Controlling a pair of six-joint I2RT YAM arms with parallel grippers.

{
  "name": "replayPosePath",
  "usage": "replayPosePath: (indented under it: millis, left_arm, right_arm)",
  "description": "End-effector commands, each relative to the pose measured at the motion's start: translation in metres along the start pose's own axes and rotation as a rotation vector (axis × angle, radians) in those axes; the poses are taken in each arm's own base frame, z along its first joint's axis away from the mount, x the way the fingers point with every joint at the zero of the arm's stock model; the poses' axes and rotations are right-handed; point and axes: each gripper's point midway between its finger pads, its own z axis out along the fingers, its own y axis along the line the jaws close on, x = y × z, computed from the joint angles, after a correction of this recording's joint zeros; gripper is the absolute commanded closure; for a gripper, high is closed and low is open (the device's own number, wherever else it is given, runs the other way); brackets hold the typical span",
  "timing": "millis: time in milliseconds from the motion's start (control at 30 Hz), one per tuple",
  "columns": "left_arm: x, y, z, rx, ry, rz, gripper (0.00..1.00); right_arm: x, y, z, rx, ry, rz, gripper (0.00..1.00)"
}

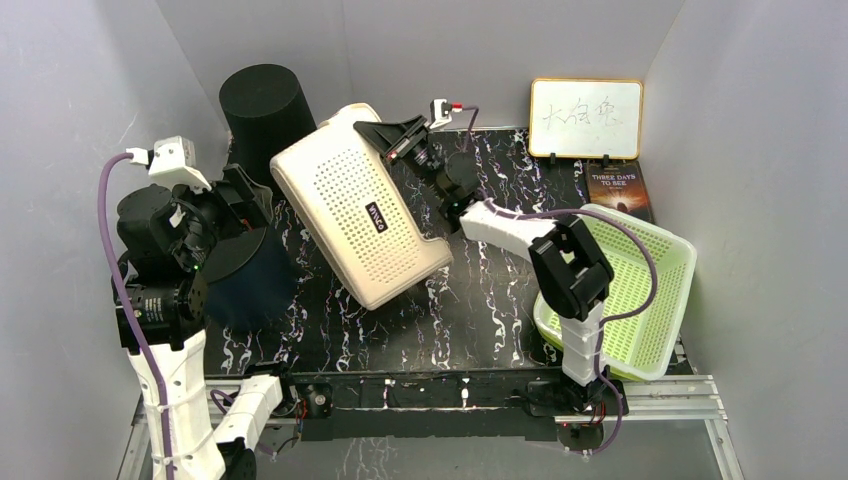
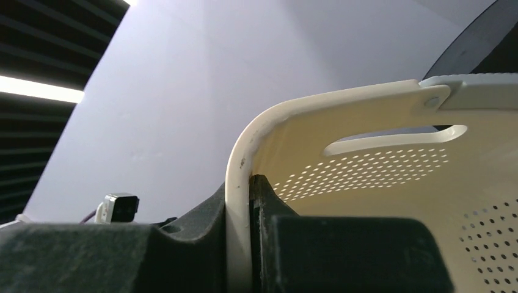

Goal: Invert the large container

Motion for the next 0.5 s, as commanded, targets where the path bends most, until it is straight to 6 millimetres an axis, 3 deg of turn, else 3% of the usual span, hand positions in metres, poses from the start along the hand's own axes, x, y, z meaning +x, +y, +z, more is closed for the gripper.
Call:
replayPosePath:
  millis: [0,100,233,367,467]
  left_arm:
    - [-0.012,-0.01,-0.009,0.04,-0.042,-0.011,0.02]
    - [-0.012,-0.01,-0.012,0.04,-0.044,-0.01,0.02]
    - [-0.009,-0.009,-0.012,0.032,-0.042,-0.011,0.02]
    - [-0.005,-0.008,-0.011,0.032,-0.032,-0.013,0.02]
    - [-0.002,-0.006,-0.01,0.028,-0.027,-0.009,0.02]
  right_arm:
    - [-0.036,0.074,0.0,-0.252,-0.224,0.129,1.0]
    - [-0.034,0.039,0.001,-0.135,-0.246,0.107,1.0]
    - [-0.022,-0.018,-0.013,-0.003,-0.235,0.153,1.0]
    - [-0.015,-0.08,-0.044,0.118,-0.249,0.212,1.0]
    - [-0.024,-0.11,-0.066,0.194,-0.277,0.208,1.0]
